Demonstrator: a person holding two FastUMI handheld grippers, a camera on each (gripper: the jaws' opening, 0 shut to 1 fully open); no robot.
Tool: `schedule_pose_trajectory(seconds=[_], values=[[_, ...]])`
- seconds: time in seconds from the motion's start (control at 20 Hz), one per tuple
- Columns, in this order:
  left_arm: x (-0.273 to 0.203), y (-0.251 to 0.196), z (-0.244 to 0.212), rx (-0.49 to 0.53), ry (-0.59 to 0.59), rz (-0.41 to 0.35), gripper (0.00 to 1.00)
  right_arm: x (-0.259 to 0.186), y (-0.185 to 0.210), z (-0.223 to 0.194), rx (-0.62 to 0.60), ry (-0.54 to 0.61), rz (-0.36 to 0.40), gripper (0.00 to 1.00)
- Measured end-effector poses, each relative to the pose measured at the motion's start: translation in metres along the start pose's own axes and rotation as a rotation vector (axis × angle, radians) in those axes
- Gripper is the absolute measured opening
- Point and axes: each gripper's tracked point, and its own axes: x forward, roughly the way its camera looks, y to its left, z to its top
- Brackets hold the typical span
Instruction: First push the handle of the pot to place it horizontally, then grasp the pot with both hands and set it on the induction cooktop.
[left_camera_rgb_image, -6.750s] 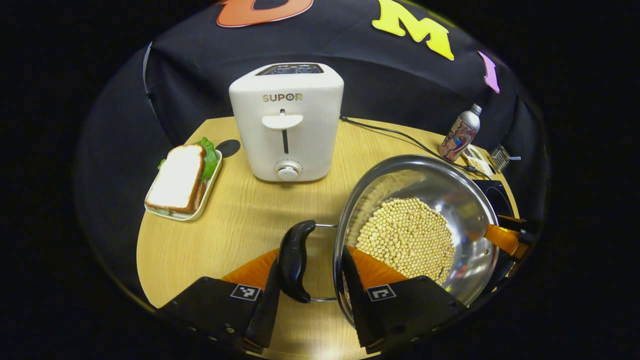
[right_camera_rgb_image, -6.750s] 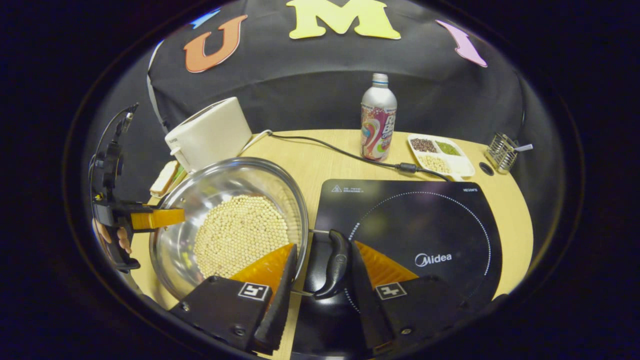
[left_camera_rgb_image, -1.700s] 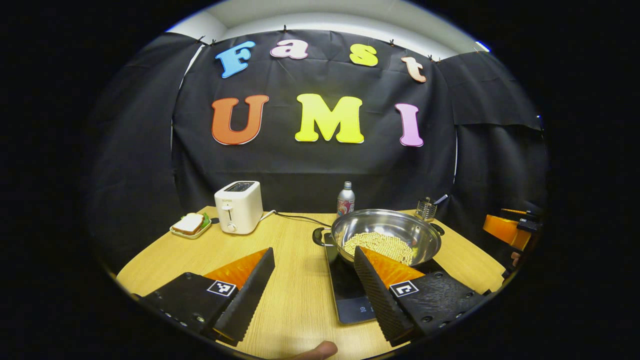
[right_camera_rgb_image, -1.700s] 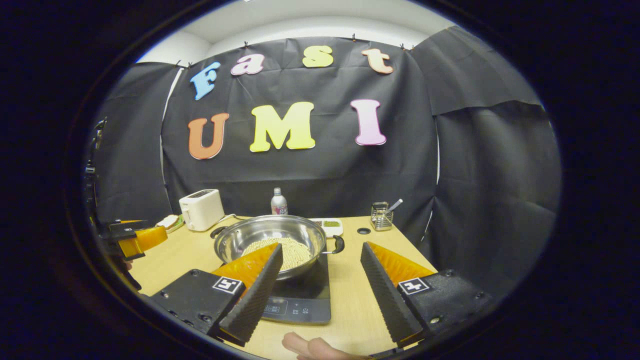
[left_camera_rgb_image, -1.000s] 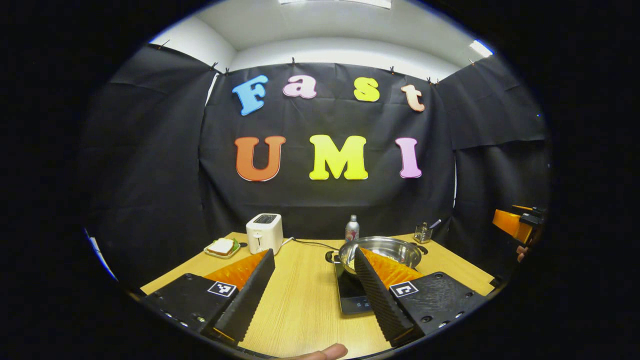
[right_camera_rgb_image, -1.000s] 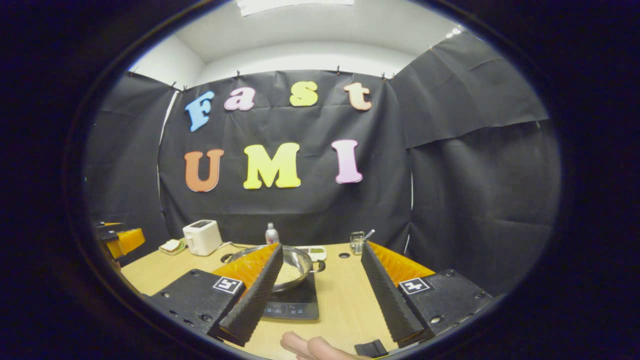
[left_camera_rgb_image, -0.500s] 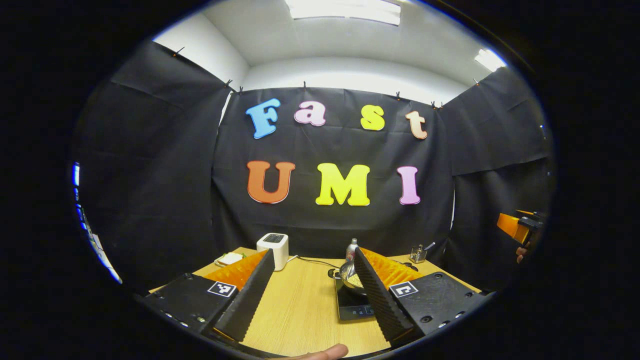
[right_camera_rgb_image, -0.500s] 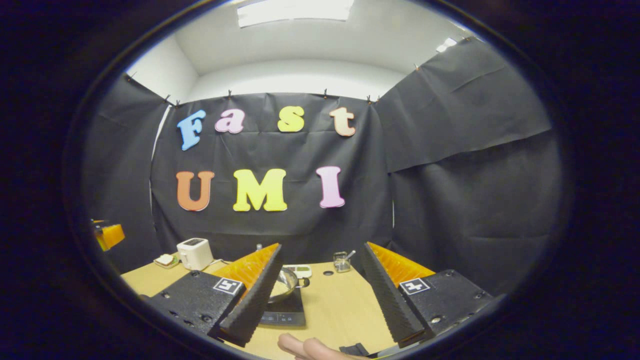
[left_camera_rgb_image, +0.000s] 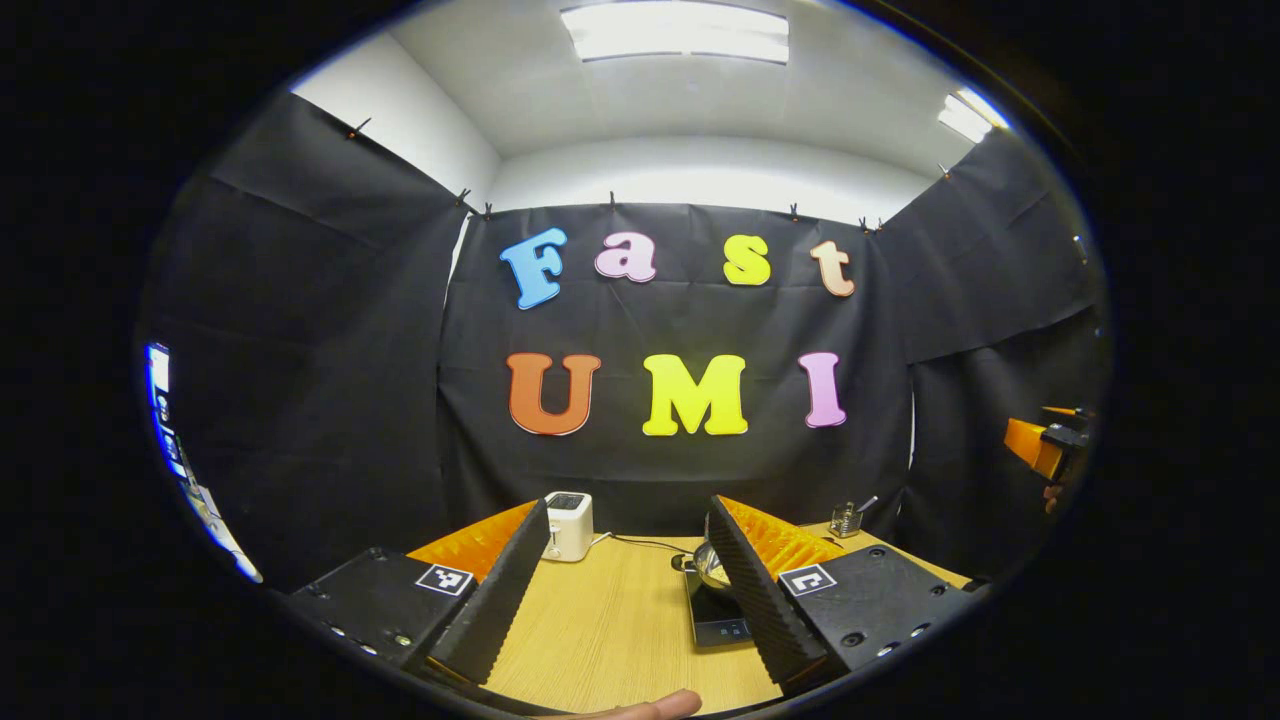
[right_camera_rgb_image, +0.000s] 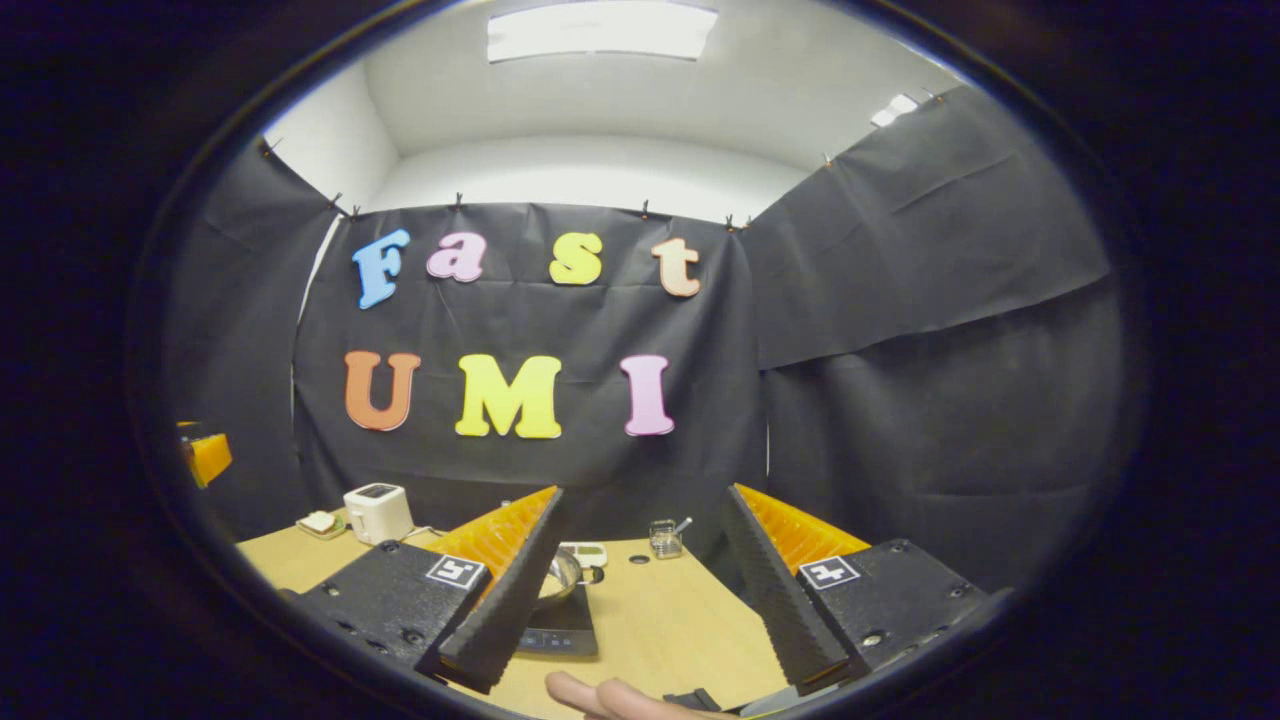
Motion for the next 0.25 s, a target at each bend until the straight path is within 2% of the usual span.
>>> schedule_pose_trajectory(seconds=[0.25], values=[[0.0078, 0.0006, -0.0076, 0.018, 0.018, 0.007, 0.95, 0.0013, -0.0033, -0.0042, 0.013, -0.001, 0.01, 0.99]])
